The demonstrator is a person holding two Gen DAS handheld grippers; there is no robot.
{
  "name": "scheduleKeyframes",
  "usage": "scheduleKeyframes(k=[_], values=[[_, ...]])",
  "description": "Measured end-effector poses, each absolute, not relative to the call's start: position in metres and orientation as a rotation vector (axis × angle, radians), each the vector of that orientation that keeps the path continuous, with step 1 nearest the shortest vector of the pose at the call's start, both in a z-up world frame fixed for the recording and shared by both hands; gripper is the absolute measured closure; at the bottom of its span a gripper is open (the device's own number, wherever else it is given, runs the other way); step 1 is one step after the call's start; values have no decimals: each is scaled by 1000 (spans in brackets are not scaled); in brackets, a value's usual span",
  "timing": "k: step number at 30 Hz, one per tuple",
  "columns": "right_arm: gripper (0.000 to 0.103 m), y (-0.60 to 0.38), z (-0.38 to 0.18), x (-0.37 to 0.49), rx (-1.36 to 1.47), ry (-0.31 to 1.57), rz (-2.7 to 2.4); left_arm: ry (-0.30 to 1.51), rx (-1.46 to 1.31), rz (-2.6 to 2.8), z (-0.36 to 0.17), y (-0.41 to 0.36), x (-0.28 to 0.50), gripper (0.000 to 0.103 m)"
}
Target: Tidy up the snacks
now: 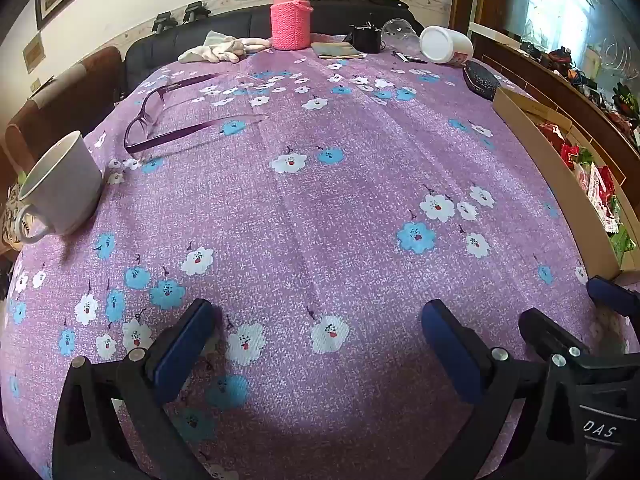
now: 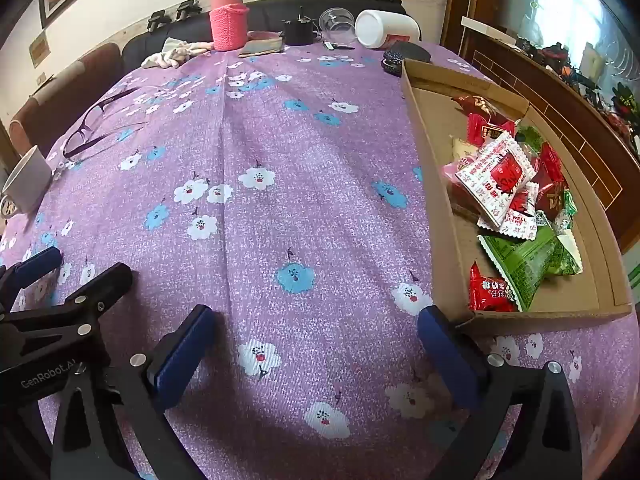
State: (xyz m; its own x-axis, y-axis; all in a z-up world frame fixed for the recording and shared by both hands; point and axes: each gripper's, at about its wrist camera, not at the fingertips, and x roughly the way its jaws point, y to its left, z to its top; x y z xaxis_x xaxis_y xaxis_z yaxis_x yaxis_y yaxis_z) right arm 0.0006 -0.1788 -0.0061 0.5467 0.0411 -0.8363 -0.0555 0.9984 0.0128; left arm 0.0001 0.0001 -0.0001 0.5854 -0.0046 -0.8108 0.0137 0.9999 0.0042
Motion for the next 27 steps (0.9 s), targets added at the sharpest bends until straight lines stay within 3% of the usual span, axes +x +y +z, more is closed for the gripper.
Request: scheduleKeyframes(k=[27], values=[[1,-179,-5,-1,-12,990,58,943,16,-8,0,0,0,0]])
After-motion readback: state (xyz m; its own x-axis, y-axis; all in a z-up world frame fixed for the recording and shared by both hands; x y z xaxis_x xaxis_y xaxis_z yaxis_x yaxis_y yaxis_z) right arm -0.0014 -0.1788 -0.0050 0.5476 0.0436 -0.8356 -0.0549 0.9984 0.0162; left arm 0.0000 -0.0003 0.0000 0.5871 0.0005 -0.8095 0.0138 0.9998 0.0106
